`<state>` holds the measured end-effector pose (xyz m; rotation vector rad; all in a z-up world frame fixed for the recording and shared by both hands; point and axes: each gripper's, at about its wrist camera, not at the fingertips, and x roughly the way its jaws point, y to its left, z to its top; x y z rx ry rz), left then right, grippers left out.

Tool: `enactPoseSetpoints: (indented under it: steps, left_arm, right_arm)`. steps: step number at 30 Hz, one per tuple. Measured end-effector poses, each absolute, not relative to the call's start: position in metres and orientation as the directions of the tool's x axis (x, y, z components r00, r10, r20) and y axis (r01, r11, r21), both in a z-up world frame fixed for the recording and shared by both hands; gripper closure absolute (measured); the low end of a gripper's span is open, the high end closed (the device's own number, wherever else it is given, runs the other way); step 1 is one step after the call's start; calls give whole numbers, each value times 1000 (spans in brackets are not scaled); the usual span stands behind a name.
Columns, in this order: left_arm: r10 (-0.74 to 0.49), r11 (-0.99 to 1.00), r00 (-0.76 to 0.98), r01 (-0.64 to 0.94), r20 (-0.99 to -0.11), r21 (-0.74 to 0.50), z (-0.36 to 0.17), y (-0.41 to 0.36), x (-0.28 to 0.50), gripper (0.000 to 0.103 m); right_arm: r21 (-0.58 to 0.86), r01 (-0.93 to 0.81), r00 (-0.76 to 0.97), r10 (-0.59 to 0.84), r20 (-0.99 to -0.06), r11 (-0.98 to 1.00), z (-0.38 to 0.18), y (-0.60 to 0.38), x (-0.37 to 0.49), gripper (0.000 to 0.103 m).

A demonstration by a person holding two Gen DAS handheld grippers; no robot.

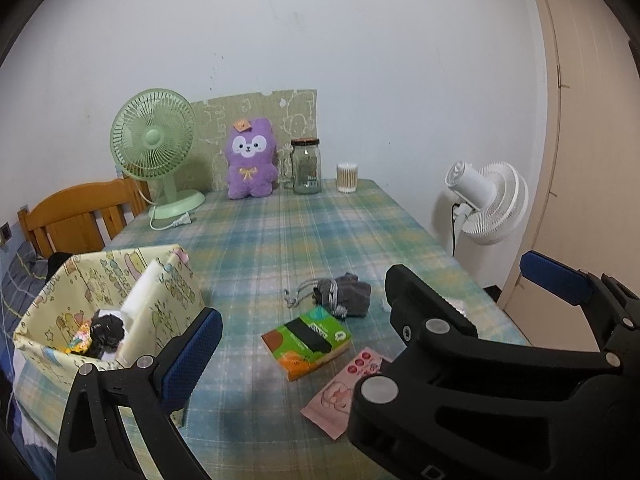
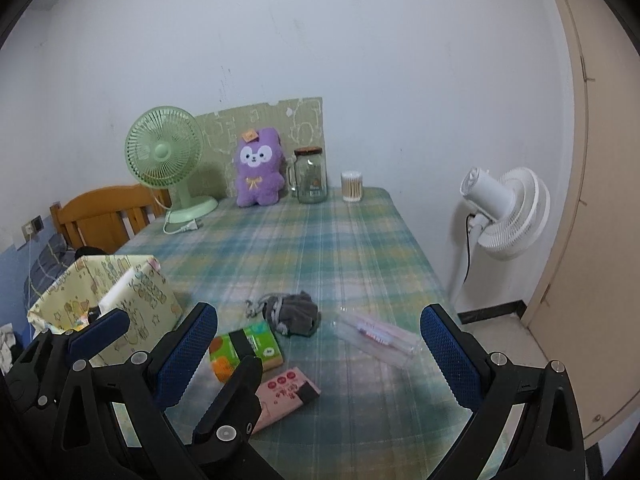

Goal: Organize soft objects
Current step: 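Move both open tools from the box toward the items left on the table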

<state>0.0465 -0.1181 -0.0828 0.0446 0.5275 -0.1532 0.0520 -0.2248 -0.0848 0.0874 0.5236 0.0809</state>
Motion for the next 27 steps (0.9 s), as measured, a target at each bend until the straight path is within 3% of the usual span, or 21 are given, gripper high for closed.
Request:
enactPoseSetpoints:
  steps: [21, 27]
  left_arm:
    - [-184, 972, 727, 234, -662, -14, -148, -133, 68, 2]
    - [-206, 963, 682, 270, -702, -21, -162, -140, 74, 11]
  right_arm:
    - [122, -8, 772, 84, -630, 992, -154, -235, 68, 0]
    - [115, 11, 742, 69, -667, 993, -169, -240, 74, 0]
